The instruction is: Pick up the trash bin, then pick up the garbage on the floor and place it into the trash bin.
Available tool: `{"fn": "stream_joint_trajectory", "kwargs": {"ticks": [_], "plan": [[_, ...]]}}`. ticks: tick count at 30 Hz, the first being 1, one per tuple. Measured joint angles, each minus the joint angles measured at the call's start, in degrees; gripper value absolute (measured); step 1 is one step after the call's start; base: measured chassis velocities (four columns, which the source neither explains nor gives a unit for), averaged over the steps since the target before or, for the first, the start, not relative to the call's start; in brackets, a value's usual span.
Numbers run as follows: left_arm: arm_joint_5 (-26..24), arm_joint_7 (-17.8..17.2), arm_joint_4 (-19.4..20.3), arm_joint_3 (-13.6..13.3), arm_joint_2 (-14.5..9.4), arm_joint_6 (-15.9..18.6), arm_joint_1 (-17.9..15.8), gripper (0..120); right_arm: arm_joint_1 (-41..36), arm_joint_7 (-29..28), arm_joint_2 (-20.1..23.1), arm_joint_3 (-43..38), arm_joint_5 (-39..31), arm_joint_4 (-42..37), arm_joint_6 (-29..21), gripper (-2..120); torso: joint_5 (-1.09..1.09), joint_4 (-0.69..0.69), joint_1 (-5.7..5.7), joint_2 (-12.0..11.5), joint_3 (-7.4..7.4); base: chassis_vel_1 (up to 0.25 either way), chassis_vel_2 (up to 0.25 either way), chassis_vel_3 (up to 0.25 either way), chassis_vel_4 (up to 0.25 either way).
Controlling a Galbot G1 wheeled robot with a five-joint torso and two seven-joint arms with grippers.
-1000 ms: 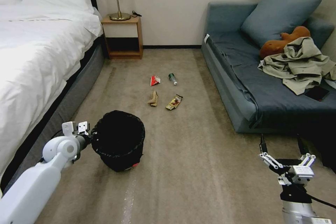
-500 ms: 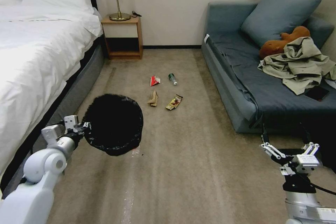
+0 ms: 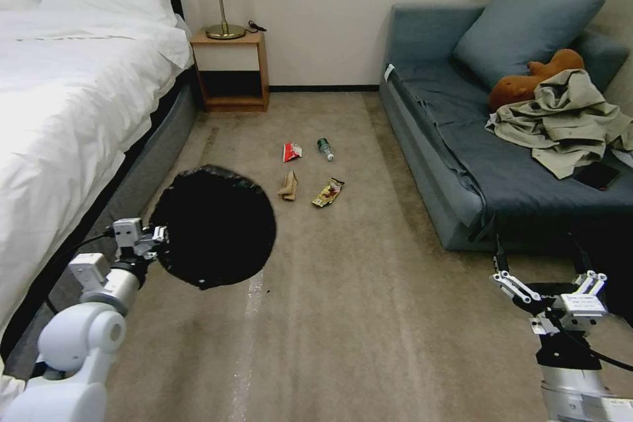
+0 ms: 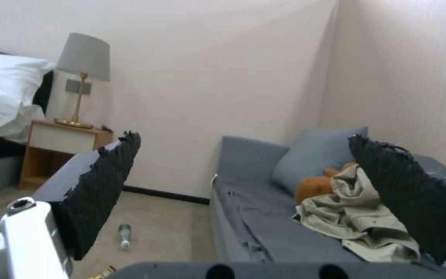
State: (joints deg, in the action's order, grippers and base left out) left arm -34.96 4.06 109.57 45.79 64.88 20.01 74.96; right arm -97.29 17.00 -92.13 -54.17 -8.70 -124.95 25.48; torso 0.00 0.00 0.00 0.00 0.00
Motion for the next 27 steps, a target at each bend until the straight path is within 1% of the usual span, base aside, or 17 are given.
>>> {"fn": "stream_joint_trajectory", "kwargs": {"ticks": [5,8,9,11,18,27], "plan": [[-0.2,-0.2,0.0,0.0,0.5,0.8,1.0,2,0.0,0.1,0.0,0.1,0.7,0.3,0.0,100,0.00,0.00,0.00,0.0,0.00,0.000,0.000,0.000,0.000],[1.1,0.1,-0.3,0.0,1.7,0.9,2.2,2,0.0,0.1,0.0,0.2,1.0,0.6,0.0,100,-0.01,0.00,0.00,0.0,0.00,0.000,0.000,0.000,0.000],[1.1,0.1,-0.3,0.0,1.7,0.9,2.2,2,0.0,0.1,0.0,0.2,1.0,0.6,0.0,100,-0.01,0.00,0.00,0.0,0.00,0.000,0.000,0.000,0.000],[1.8,0.3,-0.6,0.5,2.4,1.0,2.7,2,0.0,0.2,0.0,0.2,1.1,0.7,-0.1,100,-0.02,0.00,0.00,0.0,0.00,0.000,0.000,0.000,0.000],[2.5,0.2,-1.2,1.5,2.3,1.7,3.2,2,-0.1,0.5,0.0,0.4,1.8,1.4,-0.3,100,0.00,0.00,0.00,0.0,0.00,0.000,0.000,0.000,0.000],[2.9,0.4,-1.0,1.5,2.9,1.1,4.0,2,-0.3,0.9,0.0,0.7,2.4,1.6,-1.1,100,-0.01,0.00,0.00,0.0,0.00,0.000,0.000,0.000,0.000]]}}
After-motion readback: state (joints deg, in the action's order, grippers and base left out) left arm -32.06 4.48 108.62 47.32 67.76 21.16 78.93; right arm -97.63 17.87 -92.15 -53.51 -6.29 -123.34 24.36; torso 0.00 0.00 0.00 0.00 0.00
